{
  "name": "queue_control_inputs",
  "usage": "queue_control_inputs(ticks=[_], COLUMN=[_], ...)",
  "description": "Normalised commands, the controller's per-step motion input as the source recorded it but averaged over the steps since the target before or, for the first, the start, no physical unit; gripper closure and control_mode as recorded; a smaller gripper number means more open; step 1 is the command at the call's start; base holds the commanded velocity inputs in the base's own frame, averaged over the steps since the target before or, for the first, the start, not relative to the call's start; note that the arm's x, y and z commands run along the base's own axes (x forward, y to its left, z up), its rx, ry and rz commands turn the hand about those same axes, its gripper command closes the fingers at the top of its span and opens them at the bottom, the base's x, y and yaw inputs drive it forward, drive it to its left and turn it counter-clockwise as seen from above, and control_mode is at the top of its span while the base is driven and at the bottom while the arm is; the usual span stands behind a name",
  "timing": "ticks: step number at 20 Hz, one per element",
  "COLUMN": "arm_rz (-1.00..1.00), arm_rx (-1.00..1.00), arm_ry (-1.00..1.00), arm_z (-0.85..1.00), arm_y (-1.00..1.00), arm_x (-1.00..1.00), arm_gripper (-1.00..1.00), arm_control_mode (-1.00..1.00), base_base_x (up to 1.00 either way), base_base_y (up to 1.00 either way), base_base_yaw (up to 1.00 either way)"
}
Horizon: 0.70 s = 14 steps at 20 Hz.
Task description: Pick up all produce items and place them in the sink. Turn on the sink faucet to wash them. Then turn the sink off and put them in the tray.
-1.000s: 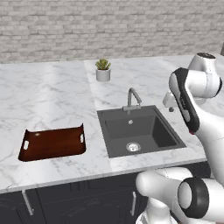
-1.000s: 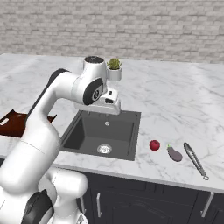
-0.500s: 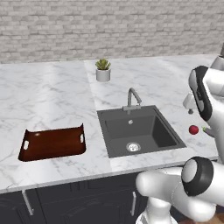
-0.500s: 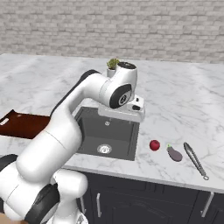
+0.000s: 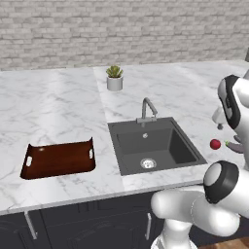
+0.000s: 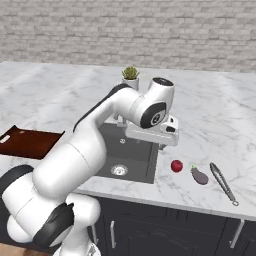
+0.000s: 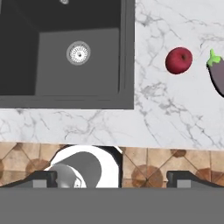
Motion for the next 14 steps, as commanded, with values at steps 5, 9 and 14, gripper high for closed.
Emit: queue_control_inputs(ticks=[5, 9, 14], arm_rz=[0.00, 0.01, 0.03], arm_rx=[0.00, -0.06, -0.05], arm_ry=[-0.01, -0.01, 0.00], arm_z=[-0.18, -0.27, -0.29], arm_y=[-0.08, -0.03, -0.11], arm_x=[0.05, 0.27, 0.34], arm_gripper=[-1.00, -1.00, -1.00], arm_control_mode=[-1.00, -1.00, -1.00], base_base_x=[0.00, 0.00, 0.00], base_base_y=[0.00, 0.00, 0.00], base_base_yaw=[0.00, 0.00, 0.00])
